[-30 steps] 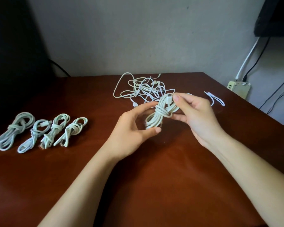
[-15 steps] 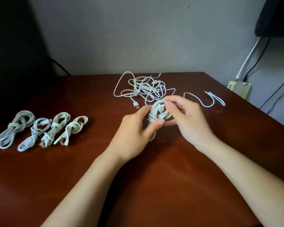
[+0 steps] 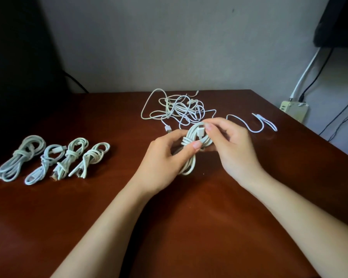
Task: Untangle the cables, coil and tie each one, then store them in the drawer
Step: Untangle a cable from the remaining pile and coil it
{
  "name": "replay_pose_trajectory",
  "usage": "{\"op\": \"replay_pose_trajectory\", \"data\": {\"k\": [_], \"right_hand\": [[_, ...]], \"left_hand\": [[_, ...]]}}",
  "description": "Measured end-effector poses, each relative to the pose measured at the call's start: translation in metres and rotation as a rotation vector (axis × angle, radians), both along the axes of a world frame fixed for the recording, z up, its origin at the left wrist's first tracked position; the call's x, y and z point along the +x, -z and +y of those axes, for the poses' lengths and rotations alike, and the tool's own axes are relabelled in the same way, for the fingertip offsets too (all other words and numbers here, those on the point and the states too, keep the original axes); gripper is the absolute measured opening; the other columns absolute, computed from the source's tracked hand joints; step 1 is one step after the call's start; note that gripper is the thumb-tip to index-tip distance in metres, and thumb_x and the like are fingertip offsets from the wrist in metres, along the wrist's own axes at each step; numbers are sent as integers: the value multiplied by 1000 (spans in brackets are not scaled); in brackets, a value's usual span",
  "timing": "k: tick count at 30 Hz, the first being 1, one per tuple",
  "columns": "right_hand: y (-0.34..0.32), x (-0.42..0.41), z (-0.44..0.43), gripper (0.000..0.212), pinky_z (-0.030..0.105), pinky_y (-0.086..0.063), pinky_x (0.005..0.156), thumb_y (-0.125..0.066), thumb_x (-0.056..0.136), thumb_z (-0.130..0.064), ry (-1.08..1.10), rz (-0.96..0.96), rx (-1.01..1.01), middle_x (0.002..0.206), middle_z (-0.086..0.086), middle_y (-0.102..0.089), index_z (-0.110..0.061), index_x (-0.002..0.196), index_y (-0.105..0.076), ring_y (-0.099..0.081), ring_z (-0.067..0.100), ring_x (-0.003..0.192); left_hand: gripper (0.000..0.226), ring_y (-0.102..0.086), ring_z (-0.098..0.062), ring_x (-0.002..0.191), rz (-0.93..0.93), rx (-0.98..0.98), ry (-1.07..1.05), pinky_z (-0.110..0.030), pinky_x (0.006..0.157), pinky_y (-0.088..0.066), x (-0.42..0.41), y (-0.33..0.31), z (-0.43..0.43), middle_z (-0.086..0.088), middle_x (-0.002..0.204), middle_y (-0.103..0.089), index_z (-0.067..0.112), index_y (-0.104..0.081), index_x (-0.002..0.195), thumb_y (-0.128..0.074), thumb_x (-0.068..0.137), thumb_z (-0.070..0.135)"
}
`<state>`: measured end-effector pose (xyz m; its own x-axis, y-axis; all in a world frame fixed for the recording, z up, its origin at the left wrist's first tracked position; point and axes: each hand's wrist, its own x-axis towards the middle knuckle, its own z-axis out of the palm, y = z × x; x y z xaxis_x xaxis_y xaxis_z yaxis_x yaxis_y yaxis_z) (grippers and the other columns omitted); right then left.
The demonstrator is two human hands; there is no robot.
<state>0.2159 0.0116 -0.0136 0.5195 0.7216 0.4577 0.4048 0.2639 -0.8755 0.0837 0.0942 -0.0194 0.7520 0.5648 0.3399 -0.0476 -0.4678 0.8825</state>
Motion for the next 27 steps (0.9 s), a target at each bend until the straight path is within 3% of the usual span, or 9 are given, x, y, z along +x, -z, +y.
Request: {"op": "replay_pose_trajectory", "data": {"k": [2,4,8,13,16,18,22,24,27], "right_hand": [[0,1,0,13,32,-57,70,-55,93,-20,36,-66,2,89,-3,-70,-25,94,-67,-68,15,88],[0,1,-2,13,28,-55,68,-54,89,-27,48,-126,3,84,-11,-69,-34,90,-64,-67,9,84],[2,-3,-1,14,19,-49,74,-55,87,-28,58,-245,26,78,-21,-67,-40,87,-61,-63,-1,79],[2,-3,-3,10,14,-44,69,-54,89,-26,76,-307,34,73,-16,-64,-29,84,-62,-60,-2,73],[1,-2,-5,24,24,-40,60,-48,93,-30,85,-369,-31,67,0,-58,-16,79,-61,-52,11,62],[-1,-4,-5,31,26,-36,53,-46,95,-34,62,-343,-102,63,5,-53,-17,72,-56,-43,11,55],[-6,-4,-6,34,16,-31,36,-48,98,-26,-17,-138,-169,49,-6,-43,-6,71,-54,-40,6,39],[-9,-4,-7,32,14,-30,35,-47,99,-22,-52,-67,-179,53,-6,-43,-2,76,-55,-40,5,40],[-11,-5,-7,29,13,-32,39,-43,100,-21,-83,18,-207,60,-5,-46,-13,76,-55,-42,1,48]], "left_hand": [[42,-67,-11,97,42,-56,6,-42,90,-53,0,0,0,6,102,-72,23,-64,114,-68,78,44],[49,-68,-6,93,118,-84,-4,-34,89,-54,1,-1,-1,8,101,-72,24,-63,115,-78,72,42],[40,-68,-8,70,214,10,-70,-19,65,-52,1,-2,-6,-2,84,-73,20,-62,101,-82,70,36],[36,-63,-6,69,225,144,-78,-15,61,-47,2,2,-10,1,82,-69,15,-56,105,-73,80,36],[32,-58,-7,54,241,151,1,-16,55,-45,3,3,-12,-1,71,-67,12,-51,100,-70,84,33],[32,-56,-3,56,247,149,11,-21,60,-47,3,5,-12,2,76,-67,15,-50,97,-70,83,37],[33,-57,-1,56,234,110,43,-25,61,-50,2,3,-11,6,77,-66,18,-53,99,-71,81,39],[30,-57,-5,50,201,79,59,-24,55,-49,2,0,-12,4,72,-66,17,-54,98,-72,81,34],[32,-55,-12,49,130,25,79,-30,52,-48,1,-3,-12,-5,68,-66,16,-54,94,-74,78,34]]}}
